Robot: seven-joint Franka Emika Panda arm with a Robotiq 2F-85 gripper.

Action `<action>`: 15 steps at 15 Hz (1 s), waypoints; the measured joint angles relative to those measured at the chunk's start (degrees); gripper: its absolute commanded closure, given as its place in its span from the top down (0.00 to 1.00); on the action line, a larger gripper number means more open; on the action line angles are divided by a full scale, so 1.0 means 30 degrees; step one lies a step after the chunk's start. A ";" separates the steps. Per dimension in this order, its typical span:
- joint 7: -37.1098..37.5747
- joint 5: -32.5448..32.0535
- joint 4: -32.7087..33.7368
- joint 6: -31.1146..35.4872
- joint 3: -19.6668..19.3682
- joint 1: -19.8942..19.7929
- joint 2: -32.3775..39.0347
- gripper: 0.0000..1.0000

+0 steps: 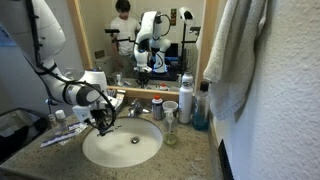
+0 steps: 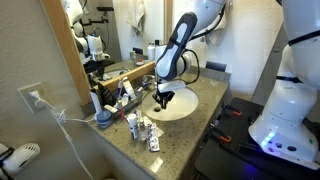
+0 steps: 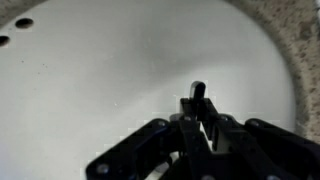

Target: Pick up the shaving stick from the sink and put it in the grey basket on the left

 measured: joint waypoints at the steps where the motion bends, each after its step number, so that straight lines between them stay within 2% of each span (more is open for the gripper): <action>1: -0.0087 -0.0114 -0.0103 -0.0866 0.0242 -0.0004 -0.0652 0.04; 4: -0.0246 -0.0942 -0.0095 -0.3072 0.0848 0.0010 -0.2279 0.04; 8: -0.0321 -0.2525 0.0428 -0.4548 0.1414 0.0010 -0.3486 0.04; 15: -0.1711 -0.3726 0.3046 -0.6188 0.2295 0.0008 -0.3196 0.04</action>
